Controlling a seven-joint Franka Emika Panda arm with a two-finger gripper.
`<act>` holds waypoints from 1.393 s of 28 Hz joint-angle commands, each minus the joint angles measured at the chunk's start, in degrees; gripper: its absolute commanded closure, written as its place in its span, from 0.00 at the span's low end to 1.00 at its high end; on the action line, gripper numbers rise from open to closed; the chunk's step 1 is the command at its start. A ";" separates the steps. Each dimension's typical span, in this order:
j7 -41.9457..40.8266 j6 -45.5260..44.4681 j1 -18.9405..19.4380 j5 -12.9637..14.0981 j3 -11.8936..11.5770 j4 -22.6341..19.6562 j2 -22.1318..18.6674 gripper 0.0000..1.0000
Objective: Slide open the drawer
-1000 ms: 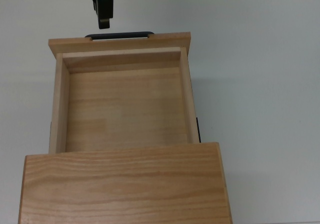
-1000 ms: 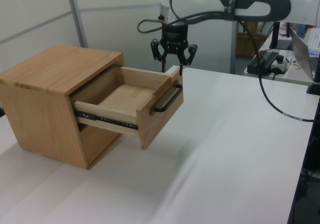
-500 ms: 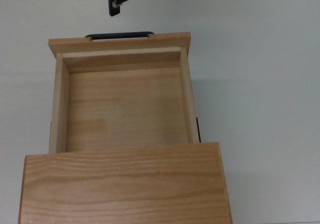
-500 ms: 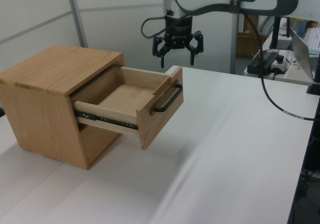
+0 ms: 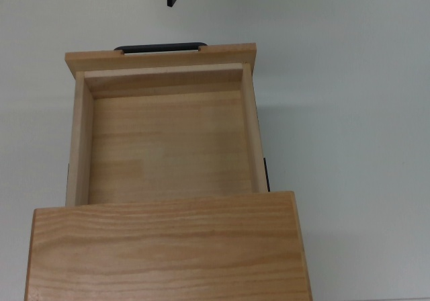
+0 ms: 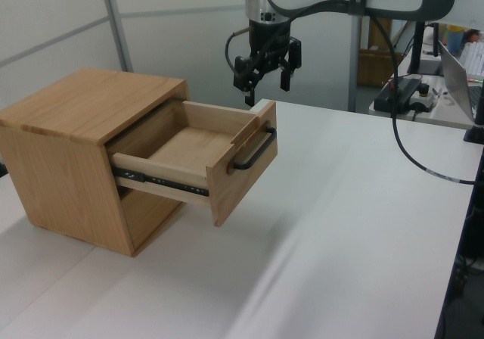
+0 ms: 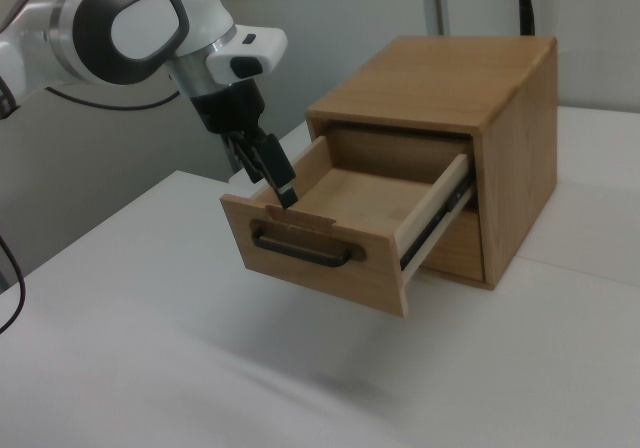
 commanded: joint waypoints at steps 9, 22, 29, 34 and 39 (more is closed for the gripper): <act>-20.79 -3.76 -0.06 -0.22 0.23 0.42 0.33 0.00; -21.50 -6.40 -0.15 -0.13 0.06 0.60 0.42 0.00; -21.32 -6.40 -0.06 0.22 0.14 0.42 0.59 0.00; -21.58 -6.40 0.12 0.31 0.23 0.07 0.94 0.00; -21.58 -5.88 0.03 0.22 0.23 -0.02 2.26 0.00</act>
